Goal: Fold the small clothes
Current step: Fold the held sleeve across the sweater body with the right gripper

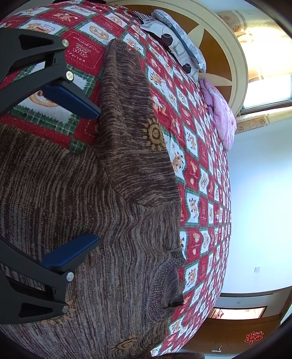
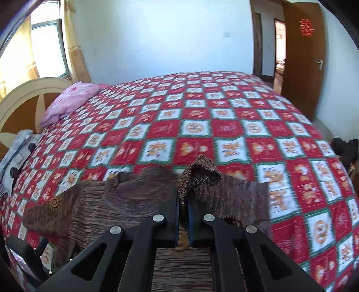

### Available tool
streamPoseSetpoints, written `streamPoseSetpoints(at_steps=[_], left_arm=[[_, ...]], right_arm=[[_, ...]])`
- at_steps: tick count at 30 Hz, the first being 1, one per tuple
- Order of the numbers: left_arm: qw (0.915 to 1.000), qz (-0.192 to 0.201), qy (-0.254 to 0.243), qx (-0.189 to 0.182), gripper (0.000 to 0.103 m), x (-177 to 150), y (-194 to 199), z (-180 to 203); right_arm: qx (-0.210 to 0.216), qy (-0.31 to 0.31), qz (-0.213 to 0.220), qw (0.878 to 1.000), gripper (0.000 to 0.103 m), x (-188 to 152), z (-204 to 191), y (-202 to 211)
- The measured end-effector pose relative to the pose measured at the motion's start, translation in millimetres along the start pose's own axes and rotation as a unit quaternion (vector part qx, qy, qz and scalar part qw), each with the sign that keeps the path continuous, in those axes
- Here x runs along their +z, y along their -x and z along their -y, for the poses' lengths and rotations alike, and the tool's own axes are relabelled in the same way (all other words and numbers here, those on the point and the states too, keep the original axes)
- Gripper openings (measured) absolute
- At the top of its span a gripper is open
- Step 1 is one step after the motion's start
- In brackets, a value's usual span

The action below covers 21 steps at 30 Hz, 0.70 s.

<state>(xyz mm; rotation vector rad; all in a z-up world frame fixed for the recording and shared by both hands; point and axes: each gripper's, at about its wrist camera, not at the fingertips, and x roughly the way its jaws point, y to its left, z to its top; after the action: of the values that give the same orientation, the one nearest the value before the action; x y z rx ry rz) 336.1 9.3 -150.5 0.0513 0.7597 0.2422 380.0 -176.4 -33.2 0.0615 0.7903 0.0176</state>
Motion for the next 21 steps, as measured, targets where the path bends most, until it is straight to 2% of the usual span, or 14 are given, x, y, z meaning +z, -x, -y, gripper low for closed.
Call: streamPoseSetpoints(at_steps=[3, 6, 7, 9, 11, 16, 18, 21], left_arm=[[1.0, -0.001, 0.001, 0.001, 0.103, -1.1, 0.1, -0.4], [1.0, -0.002, 0.004, 0.003, 0.103, -1.8, -0.3, -1.7], [1.0, -0.004, 0.005, 0.003, 0.103, -1.8, -0.9, -1.9], [0.9999, -0.008, 0.005, 0.005, 0.103, -1.6, -2.5, -2.3], [0.9999, -0.013, 0.003, 0.003, 0.103, -1.7, -3.9, -1.9], [0.9992, -0.023, -0.02, -0.025, 0.103, 0.7, -2.2, 2.1], [0.9992, -0.018, -0.027, -0.023, 0.103, 2.5, 5.4, 4.1], [0.9974, -0.011, -0.042, -0.057, 0.103, 8.0, 23.3, 17.1]], right_arm=[[0.018, 0.012, -0.01, 1.0, 0.005, -15.3, -28.5, -26.2], [0.066, 0.006, -0.044, 0.997, 0.009, -37.4, -43.4, -59.7], [0.077, 0.005, -0.055, 0.996, 0.014, -45.7, -46.1, -68.5], [0.104, 0.004, -0.075, 0.992, 0.056, -62.0, -43.8, -74.6], [0.115, 0.0, -0.079, 0.99, 0.059, -73.4, -32.7, -64.8], [0.084, -0.037, -0.068, 0.993, 0.059, -92.4, 30.2, -7.8], [0.058, -0.055, -0.053, 0.995, 0.062, -103.8, 59.2, 14.5], [0.019, -0.077, -0.028, 0.996, 0.066, -128.3, 93.5, 36.6]])
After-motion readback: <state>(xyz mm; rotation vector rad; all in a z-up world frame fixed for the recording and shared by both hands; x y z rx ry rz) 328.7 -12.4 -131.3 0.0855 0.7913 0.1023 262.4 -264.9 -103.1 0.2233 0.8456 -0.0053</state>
